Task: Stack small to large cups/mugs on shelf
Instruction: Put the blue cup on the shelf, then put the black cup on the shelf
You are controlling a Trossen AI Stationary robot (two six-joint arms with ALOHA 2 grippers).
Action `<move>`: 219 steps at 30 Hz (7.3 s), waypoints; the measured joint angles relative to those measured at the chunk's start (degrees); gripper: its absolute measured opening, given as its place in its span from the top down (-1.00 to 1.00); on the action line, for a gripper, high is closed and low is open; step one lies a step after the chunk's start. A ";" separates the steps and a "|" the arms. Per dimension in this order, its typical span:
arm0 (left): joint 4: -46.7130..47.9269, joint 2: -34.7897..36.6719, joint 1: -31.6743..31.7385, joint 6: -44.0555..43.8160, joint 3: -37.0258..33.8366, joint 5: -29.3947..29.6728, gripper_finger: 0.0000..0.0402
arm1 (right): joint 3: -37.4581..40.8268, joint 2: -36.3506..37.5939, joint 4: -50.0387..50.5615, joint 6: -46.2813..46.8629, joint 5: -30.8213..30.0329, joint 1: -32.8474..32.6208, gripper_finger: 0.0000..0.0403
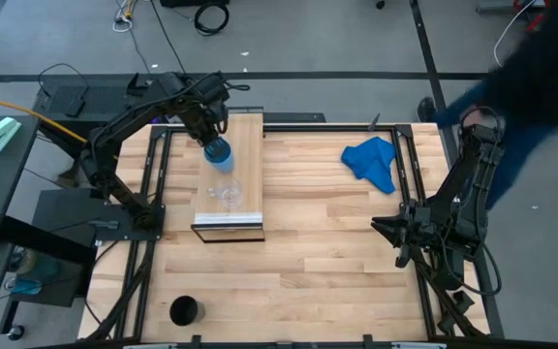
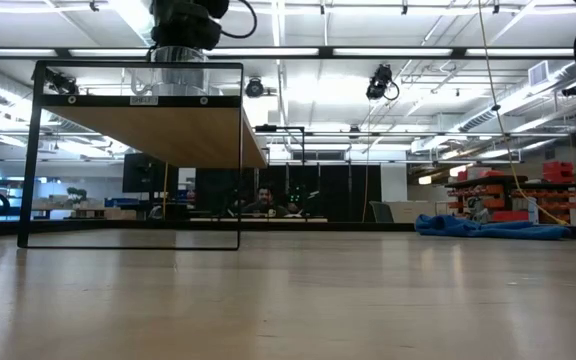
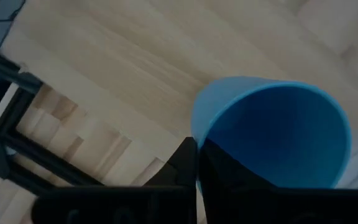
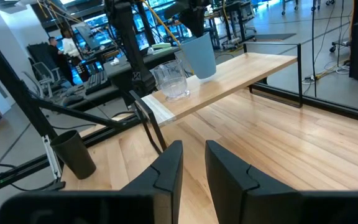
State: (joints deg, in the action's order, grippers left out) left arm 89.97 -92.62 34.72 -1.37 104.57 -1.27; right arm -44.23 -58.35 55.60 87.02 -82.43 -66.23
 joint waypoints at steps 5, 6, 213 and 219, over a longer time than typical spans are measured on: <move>0.02 -0.22 0.00 4.25 0.00 -0.54 0.92 | 0.00 0.00 0.01 0.00 0.00 -0.01 0.63; 0.02 -0.36 0.01 4.79 0.00 -0.54 0.90 | 0.00 0.00 0.01 0.00 0.00 -0.01 0.63; -22.67 4.44 -87.78 -61.90 -28.20 2.67 0.51 | 0.01 0.00 0.01 0.00 0.00 0.00 0.63; -22.67 4.44 -87.70 -60.29 -28.20 4.05 0.49 | 0.02 0.00 0.01 0.00 0.00 -0.01 0.63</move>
State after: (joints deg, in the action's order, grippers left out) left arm 67.31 -88.18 -52.98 -61.66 76.38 2.79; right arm -44.21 -58.35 55.61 87.02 -82.43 -66.24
